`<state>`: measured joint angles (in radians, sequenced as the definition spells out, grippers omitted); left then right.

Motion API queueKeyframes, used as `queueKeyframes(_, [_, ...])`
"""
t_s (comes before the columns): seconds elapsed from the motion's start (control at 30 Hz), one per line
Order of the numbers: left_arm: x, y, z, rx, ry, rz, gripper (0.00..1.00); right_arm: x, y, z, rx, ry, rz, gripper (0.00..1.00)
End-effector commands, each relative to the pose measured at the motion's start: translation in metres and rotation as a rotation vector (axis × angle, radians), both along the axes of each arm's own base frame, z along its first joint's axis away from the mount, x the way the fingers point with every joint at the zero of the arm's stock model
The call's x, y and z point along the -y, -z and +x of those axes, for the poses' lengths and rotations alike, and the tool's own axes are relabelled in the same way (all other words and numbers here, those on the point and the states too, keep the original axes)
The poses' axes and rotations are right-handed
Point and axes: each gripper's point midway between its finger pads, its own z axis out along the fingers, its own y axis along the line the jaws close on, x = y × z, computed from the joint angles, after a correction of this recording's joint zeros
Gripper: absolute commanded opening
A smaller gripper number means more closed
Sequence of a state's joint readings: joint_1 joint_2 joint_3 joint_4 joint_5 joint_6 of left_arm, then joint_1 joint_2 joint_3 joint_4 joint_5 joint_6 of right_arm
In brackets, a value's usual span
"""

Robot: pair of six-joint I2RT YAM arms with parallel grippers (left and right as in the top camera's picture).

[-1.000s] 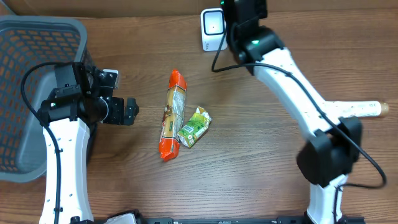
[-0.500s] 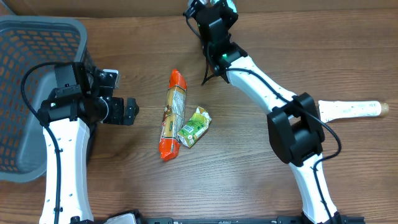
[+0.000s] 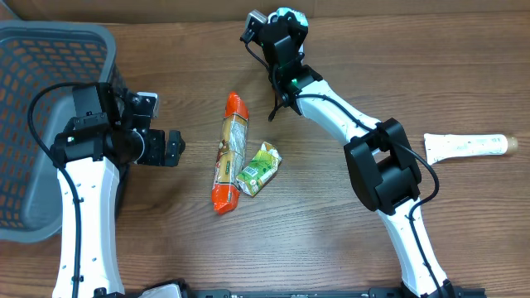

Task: Scan the item barcode
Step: 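Hold the wipes packet up to the scanner window with the right gripper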

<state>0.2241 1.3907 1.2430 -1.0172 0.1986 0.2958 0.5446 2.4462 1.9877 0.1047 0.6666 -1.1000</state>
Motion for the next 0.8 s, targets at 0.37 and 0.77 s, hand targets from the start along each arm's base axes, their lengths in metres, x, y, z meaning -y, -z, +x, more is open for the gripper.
queueKeyframes(0.37, [0.001, -0.005, 0.004, 0.016, 0.022, 0.004, 1.0, -0.005, -0.008, 0.002, 0.027, -0.016, 0.033, 0.04])
queueKeyframes(0.77, [0.001, -0.005, 0.004, 0.016, 0.022, 0.004, 0.99, -0.001, -0.007, -0.002, 0.023, 0.034, 0.022, 0.04])
